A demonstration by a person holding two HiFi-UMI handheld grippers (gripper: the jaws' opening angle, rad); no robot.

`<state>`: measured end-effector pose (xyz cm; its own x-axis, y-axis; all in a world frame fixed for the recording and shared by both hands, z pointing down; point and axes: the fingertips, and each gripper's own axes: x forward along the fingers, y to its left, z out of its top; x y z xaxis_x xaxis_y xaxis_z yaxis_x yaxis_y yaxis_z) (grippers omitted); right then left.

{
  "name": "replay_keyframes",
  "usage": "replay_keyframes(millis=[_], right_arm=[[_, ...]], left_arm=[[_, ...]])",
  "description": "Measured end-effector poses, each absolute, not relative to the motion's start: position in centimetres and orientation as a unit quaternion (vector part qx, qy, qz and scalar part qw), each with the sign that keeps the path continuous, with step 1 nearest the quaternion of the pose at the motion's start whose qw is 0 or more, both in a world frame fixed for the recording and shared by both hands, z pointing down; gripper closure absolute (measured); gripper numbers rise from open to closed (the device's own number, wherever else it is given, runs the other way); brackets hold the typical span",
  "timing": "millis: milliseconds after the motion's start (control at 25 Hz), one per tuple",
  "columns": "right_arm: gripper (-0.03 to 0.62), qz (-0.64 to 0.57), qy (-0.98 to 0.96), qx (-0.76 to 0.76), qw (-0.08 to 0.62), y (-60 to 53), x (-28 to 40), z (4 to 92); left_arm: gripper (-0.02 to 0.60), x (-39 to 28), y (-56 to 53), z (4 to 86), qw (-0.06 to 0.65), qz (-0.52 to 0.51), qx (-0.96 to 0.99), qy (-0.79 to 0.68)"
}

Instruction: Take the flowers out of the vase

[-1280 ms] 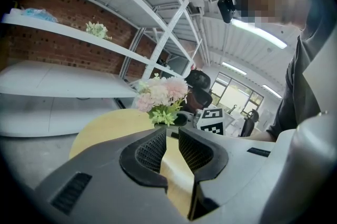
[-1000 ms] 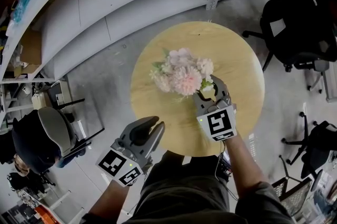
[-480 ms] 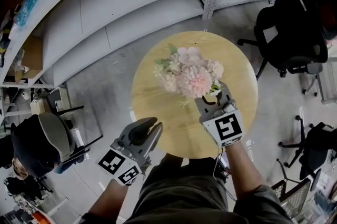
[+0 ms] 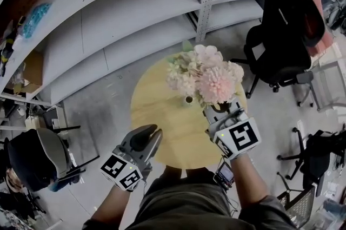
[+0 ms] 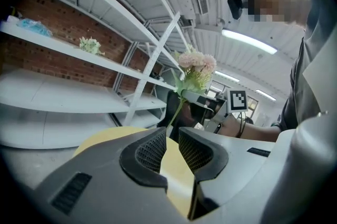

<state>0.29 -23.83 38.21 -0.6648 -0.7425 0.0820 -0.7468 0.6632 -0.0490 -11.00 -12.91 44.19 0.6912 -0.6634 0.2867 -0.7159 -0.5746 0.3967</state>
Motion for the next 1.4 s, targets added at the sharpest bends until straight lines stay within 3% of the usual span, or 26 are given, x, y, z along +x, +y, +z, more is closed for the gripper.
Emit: replay_keyframes(millis=[840, 1400], right_arm=[[0.521, 0.022, -0.907, 0.414, -0.074, -19.5, 3.5, 22.5], [0.522, 0.101, -0.903, 0.409, -0.081, -18.1, 4.7, 24.9]], left_arm=[[0.502, -8.1, -15.4, 35.6, 0.166, -0.013, 0.918, -0.360], [0.502, -7.2, -17.4, 33.0, 0.142, -0.042, 0.924, -0.353]])
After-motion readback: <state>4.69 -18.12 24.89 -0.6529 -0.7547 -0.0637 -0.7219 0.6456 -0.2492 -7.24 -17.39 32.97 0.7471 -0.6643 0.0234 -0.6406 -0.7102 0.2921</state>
